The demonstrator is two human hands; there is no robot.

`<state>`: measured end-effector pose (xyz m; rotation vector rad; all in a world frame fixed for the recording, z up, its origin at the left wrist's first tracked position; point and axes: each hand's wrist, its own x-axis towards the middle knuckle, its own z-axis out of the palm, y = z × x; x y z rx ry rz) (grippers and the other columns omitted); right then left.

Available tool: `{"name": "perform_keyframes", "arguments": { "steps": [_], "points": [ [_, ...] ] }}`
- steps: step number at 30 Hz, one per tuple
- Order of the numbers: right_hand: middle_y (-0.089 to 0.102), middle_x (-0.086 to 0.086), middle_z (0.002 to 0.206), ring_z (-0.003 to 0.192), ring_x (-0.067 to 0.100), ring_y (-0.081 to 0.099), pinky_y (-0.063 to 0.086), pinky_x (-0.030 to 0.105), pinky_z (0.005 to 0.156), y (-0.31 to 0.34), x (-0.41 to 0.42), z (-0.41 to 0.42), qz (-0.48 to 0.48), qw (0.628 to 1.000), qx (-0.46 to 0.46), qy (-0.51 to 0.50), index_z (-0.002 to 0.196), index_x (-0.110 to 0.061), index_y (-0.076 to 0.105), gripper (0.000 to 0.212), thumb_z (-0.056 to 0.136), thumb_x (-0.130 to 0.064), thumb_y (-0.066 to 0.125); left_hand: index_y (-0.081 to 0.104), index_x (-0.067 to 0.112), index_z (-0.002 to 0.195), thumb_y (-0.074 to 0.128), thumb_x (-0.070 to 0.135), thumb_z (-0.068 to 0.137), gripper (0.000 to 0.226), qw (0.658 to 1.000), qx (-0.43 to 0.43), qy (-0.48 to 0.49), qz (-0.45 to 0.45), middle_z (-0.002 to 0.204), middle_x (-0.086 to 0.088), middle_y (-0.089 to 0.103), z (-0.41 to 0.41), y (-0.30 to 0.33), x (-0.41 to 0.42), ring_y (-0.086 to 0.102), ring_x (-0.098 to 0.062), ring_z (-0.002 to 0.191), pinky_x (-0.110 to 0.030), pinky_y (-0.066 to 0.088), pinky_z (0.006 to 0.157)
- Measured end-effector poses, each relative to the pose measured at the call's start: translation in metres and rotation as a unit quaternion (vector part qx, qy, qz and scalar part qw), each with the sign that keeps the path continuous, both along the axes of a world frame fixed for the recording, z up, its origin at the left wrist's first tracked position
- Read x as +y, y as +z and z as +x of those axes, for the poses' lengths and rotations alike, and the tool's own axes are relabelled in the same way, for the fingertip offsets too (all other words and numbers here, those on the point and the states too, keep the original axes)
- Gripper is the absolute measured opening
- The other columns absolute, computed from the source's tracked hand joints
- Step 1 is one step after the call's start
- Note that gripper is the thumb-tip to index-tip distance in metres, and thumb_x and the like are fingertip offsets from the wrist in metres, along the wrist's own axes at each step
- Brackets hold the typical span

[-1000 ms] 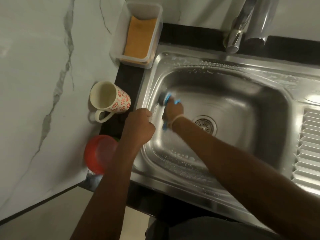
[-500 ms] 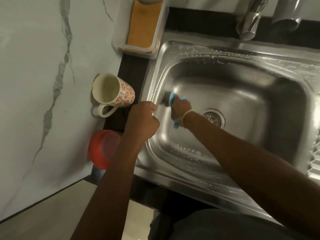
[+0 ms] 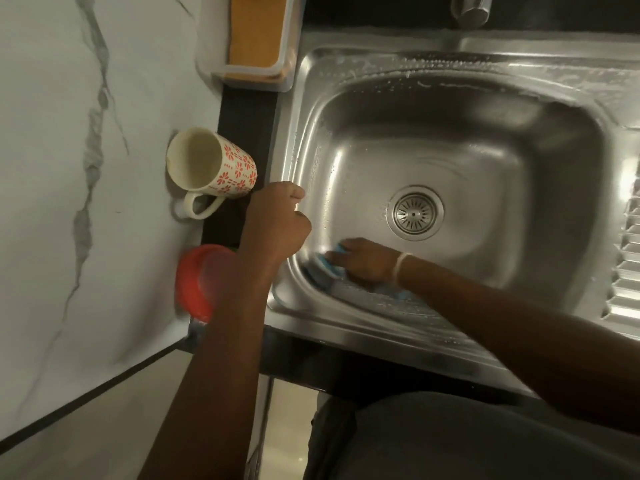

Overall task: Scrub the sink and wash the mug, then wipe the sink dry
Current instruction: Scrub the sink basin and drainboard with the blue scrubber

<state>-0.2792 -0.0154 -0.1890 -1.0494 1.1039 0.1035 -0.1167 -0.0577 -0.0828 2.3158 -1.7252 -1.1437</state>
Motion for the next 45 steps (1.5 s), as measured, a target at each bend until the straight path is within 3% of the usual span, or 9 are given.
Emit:
{"name": "perform_keyframes", "arguments": {
  "steps": [4,10,13,18,25,30,34,39,45],
  "points": [
    [0.051,0.004,0.058,0.038,0.015,0.041,0.037,0.023,0.039,0.009,0.005,0.011,0.038,0.997,-0.009,-0.072,0.091,-0.013,0.052,0.035,0.099,-0.046,0.053,0.061,0.013,0.124,0.056,-0.001,0.075,0.052,1.0,0.004,0.01,0.008,0.122,-0.002,0.064,-0.003,0.003,0.001,0.061,-0.016,0.111,-0.033,0.053,0.094],
    [0.056,-0.003,0.072,0.048,0.007,0.051,0.038,0.018,0.042,0.006,0.012,-0.057,-0.055,0.991,0.049,0.11,0.098,-0.014,0.057,0.037,0.096,-0.051,0.056,0.059,0.011,0.127,0.058,0.0,0.078,0.05,1.0,0.004,0.007,-0.004,0.125,-0.004,0.063,-0.008,0.002,0.001,0.06,-0.018,0.114,-0.038,0.051,0.097],
    [0.054,-0.003,0.087,0.076,0.015,0.054,0.036,0.02,0.054,-0.012,0.013,-0.049,-0.116,0.978,0.099,0.139,0.101,-0.015,0.049,0.035,0.091,-0.043,0.067,0.06,0.012,0.127,0.058,-0.001,0.079,0.049,1.0,0.002,0.008,0.0,0.124,-0.004,0.063,-0.006,0.001,-0.001,0.06,-0.017,0.113,-0.038,0.052,0.096],
    [0.061,0.008,0.096,0.081,0.022,0.057,0.045,0.03,0.067,-0.044,-0.012,0.02,-0.138,0.985,0.085,0.057,0.1,-0.013,0.049,0.033,0.091,-0.038,0.067,0.059,0.013,0.126,0.061,-0.002,0.078,0.05,1.0,0.003,0.019,0.004,0.123,-0.004,0.063,-0.006,-0.001,-0.003,0.061,-0.016,0.112,-0.035,0.053,0.094],
    [0.069,0.018,0.106,0.089,0.036,0.068,0.044,0.035,0.067,-0.049,-0.102,0.004,-0.409,0.867,0.239,0.154,0.143,-0.021,0.036,0.049,0.097,-0.029,0.051,0.063,0.009,0.118,0.063,0.005,0.079,0.039,0.999,-0.039,-0.028,-0.005,0.114,-0.008,0.067,-0.018,0.003,-0.009,0.064,-0.021,0.104,-0.038,0.055,0.089],
    [0.069,0.02,0.104,0.083,0.04,0.07,0.048,0.038,0.067,-0.046,-0.15,-0.047,-0.458,0.82,0.304,0.162,0.143,-0.025,0.035,0.045,0.1,-0.031,0.048,0.057,0.006,0.125,0.061,0.007,0.084,0.042,0.994,-0.085,-0.069,0.032,0.119,-0.011,0.063,-0.043,0.016,-0.01,0.061,-0.025,0.108,-0.026,0.046,0.088],
    [0.068,0.024,0.105,0.091,0.043,0.068,0.05,0.04,0.076,-0.048,-0.112,-0.134,-0.406,0.832,0.375,0.042,0.139,-0.023,0.04,0.046,0.099,-0.045,0.051,0.055,0.008,0.127,0.057,0.009,0.087,0.04,0.992,-0.075,-0.098,0.002,0.113,-0.012,0.064,-0.045,0.026,0.004,0.063,-0.026,0.1,-0.039,0.039,0.109],
    [0.066,0.027,0.115,0.103,0.045,0.065,0.053,0.045,0.088,-0.022,-0.081,-0.198,-0.302,0.859,0.407,-0.069,0.117,-0.011,0.057,0.04,0.091,-0.041,0.064,0.062,0.017,0.119,0.066,0.017,0.083,0.036,0.986,0.019,-0.008,-0.167,0.108,0.001,0.069,-0.015,0.029,0.05,0.064,-0.015,0.101,-0.031,0.053,0.087],
    [0.07,0.013,0.083,0.074,0.031,0.066,0.048,0.035,0.068,0.05,-0.039,-0.103,-0.317,0.913,0.238,-0.093,0.094,-0.015,0.06,0.028,0.09,-0.041,0.068,0.053,0.024,0.12,0.081,0.041,0.071,0.059,0.966,-0.005,0.08,-0.246,0.117,0.008,0.059,0.055,0.052,0.084,0.054,-0.007,0.104,-0.032,0.052,0.087]
  ]
}}
